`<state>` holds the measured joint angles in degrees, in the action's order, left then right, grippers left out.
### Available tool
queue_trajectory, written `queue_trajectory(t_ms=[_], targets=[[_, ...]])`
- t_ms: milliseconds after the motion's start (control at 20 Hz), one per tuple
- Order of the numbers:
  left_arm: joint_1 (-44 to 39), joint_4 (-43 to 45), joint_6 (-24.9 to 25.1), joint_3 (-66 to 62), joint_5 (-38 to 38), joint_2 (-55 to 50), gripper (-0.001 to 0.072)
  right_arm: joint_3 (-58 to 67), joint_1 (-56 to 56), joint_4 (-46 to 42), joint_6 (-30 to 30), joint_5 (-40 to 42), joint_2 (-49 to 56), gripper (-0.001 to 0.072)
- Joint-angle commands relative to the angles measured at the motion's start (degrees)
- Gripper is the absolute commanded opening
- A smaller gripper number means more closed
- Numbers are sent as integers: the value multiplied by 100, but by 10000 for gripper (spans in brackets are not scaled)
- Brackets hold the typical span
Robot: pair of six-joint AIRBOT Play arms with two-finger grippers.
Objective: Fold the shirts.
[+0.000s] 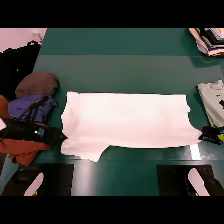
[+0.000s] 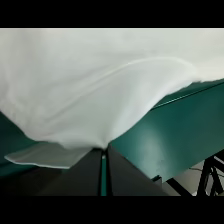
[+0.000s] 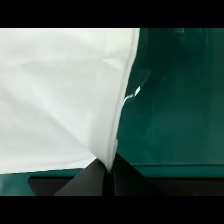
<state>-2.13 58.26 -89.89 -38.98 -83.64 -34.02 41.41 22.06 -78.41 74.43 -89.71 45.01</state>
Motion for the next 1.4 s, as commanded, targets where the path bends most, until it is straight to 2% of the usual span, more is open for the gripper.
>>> queue_trajectory(t_ms=[0, 100, 400, 650, 700, 750, 800, 850, 900, 1050, 1100, 1150, 1200, 1250, 1350], targets=[[4, 302, -11, -605, 531, -42, 25, 247, -70, 487, 9, 160, 144, 16], [4, 612, 59, -804, 975, -595, 26, 776, -345, 533, 11, 382, 673, 16], [4, 535, 667, -1292, 2704, -2804, 27, 2474, -1115, 542, 234, 911, 2605, 16], [4, 186, 800, -2208, 3515, -4212, 28, 3462, -1399, 549, 376, 879, 3873, 23], [4, 111, 780, -2341, 3606, -4363, 31, 3639, -1440, 551, 380, 868, 4054, 143], [4, 83, 780, -2446, 3628, -4441, 230, 3790, -1438, 573, 422, 844, 4192, 338], [4, 83, 776, -2520, 3615, -4463, 498, 3906, -1425, 710, 415, 831, 4295, 371], [4, 87, 780, -2573, 3563, -4448, 547, 3969, -1370, 857, 400, 831, 4339, 371], [4, 96, 785, -2684, 3377, -4448, 550, 3974, -1270, 997, 332, 828, 4339, 371], [2, 151, 787, -3047, 2485, -4448, 548, 3598, -859, 1139, 76, 748, 4122, 371], [4, 125, 787, -3104, 2232, -4448, 405, 3348, -660, 1141, -28, 772, 4013, 372], [2, 103, 787, -3108, 2081, -4448, 195, 3115, -461, 1143, -96, 787, 3934, 418], [2, 85, 787, -3099, 1971, -4448, 46, 2872, -234, 1147, -105, 802, 3893, 538], [2, 61, 785, -3095, 1930, -4448, 28, 2656, -33, 1152, -153, 835, 3895, 561], [-39, -50, 780, -3095, 1958, -4448, 28, 2238, 306, 1534, -533, 909, 4011, 560]])
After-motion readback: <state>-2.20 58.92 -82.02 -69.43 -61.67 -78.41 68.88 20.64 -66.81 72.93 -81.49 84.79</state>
